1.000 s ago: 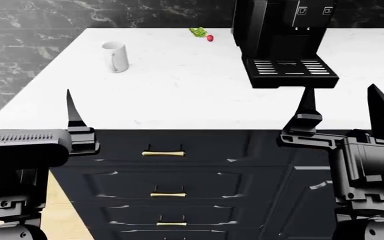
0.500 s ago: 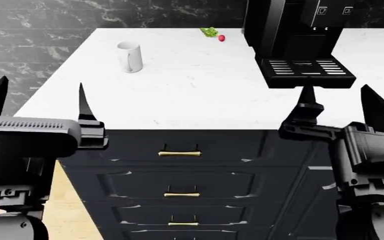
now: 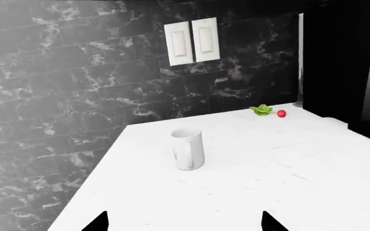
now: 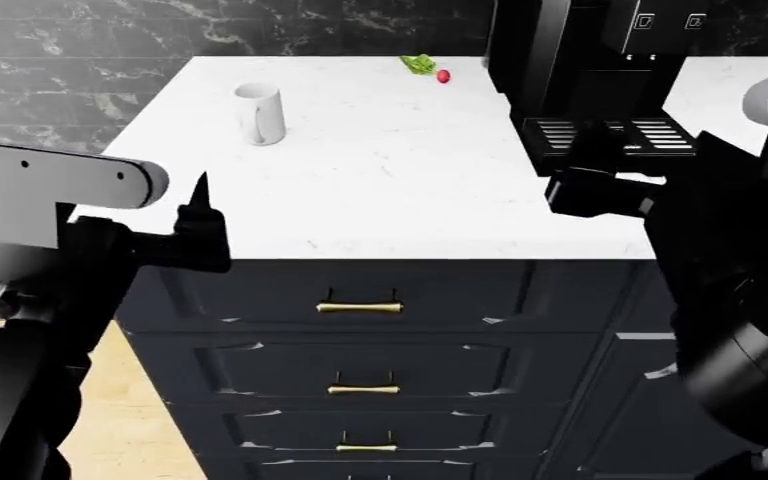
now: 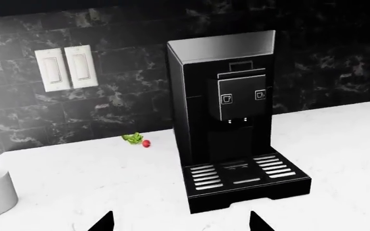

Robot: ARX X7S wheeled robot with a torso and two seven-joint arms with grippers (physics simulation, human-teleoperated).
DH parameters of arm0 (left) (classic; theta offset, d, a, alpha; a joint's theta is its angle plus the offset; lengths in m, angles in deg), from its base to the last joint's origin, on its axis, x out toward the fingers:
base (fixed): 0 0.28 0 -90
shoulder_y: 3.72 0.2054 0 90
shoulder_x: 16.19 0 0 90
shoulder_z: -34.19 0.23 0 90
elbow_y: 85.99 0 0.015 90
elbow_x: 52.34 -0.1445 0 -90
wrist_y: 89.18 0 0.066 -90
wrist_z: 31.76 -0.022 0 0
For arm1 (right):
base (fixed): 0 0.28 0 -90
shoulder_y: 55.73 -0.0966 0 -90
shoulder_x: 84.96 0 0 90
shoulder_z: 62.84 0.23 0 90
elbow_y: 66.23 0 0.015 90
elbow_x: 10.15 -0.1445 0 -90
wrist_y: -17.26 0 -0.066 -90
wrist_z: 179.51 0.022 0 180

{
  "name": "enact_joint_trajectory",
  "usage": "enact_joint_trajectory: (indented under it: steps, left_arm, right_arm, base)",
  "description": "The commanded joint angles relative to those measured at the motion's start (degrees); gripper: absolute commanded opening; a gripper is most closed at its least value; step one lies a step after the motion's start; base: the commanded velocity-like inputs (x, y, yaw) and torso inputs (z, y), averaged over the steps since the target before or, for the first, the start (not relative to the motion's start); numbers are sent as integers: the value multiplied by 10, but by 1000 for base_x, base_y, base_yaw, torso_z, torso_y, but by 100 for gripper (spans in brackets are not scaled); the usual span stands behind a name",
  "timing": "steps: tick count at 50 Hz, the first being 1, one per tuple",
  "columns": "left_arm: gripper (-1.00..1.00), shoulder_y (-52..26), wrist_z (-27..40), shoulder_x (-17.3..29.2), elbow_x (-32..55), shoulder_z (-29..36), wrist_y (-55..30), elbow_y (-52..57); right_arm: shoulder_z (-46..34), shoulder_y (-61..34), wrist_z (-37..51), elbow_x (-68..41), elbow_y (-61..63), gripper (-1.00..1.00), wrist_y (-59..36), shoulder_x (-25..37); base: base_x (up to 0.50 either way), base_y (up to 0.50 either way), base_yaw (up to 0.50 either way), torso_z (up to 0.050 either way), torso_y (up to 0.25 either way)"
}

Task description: A wet mug is on the counter and needs to be dried. Pick it up and place it upside down in the open cabinet.

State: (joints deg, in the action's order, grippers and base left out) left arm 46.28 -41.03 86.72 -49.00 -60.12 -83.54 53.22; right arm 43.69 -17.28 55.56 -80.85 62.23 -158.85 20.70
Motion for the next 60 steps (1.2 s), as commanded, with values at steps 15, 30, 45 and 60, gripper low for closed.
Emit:
enact_joint_trajectory:
  steps: [15,30,45,60]
  left_arm:
    - [100,-4,-8,0,13,-17,-35,-29]
    - [100,17,-16,16,23,-14,-20,-14]
    - [100,14,-14,15,27,-7,-3,-22]
    - [100,16,-17,16,35,-11,-13,-7]
  right_arm:
    - [-33,-16,40,-68,-50,100,40,23]
    - [-41,3,34,-69,-49,100,66,26]
    - [-45,10,28,-72,-53,100,83,34]
    - [-47,10,53,-102,-47,100,85,37]
  base:
    - [260,0,0,0,0]
    - [270,0,0,0,1]
    - [239,0,0,0,1]
    - [241,0,0,0,1]
